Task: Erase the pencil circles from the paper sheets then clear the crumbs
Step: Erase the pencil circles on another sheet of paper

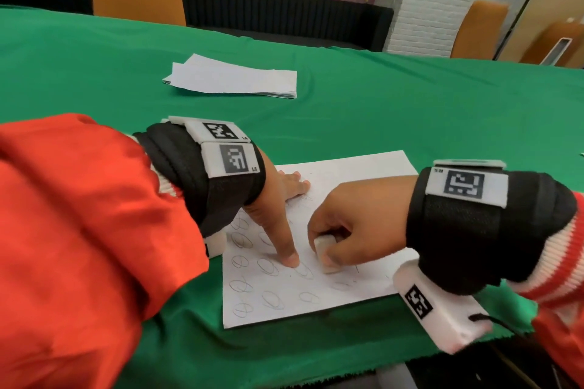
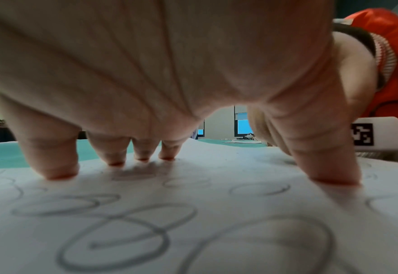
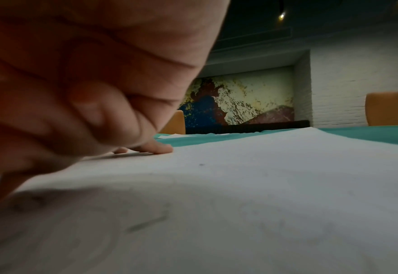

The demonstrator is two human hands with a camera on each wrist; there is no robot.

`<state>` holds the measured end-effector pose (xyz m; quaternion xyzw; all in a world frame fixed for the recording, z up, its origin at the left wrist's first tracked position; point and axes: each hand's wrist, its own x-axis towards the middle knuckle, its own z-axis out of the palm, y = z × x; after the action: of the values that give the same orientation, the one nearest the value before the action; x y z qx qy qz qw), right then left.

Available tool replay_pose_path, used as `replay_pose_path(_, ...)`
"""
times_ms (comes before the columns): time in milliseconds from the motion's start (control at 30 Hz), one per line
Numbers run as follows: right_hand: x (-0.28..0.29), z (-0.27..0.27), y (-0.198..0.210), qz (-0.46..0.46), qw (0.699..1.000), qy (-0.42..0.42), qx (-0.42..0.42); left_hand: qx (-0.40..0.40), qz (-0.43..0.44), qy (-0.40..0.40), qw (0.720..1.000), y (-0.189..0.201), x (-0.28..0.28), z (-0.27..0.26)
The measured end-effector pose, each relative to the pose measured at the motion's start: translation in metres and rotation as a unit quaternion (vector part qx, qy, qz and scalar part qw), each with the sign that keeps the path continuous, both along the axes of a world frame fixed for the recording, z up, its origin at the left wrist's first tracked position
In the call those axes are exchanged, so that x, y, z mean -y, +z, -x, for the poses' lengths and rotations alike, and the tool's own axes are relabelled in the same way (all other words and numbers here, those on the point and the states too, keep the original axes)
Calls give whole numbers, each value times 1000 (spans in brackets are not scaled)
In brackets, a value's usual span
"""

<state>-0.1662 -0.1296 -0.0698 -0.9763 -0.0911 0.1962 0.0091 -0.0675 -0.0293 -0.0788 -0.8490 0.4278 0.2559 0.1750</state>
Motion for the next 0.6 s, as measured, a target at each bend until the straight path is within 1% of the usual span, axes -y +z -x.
replay_pose_path(133, 9, -3, 2, -4, 999, -46, 18, -2, -4, 3, 1000, 0, 0, -1)
replay_pose_path(300, 6, 3, -1, -27, 999, -27, -14, -1, 2, 3, 1000, 1, 0, 0)
replay_pose_path(433, 17, -1, 2, -24, 997, -77, 15, -4, 0, 8, 1000, 1, 0, 1)
replay_pose_path(500, 15, 2, 0, -26, 998, -58, 12, -1, 0, 5, 1000, 1, 0, 1)
replay_pose_path(600, 8, 6, -1, -26, 999, -29, -13, -1, 3, 5, 1000, 1, 0, 1)
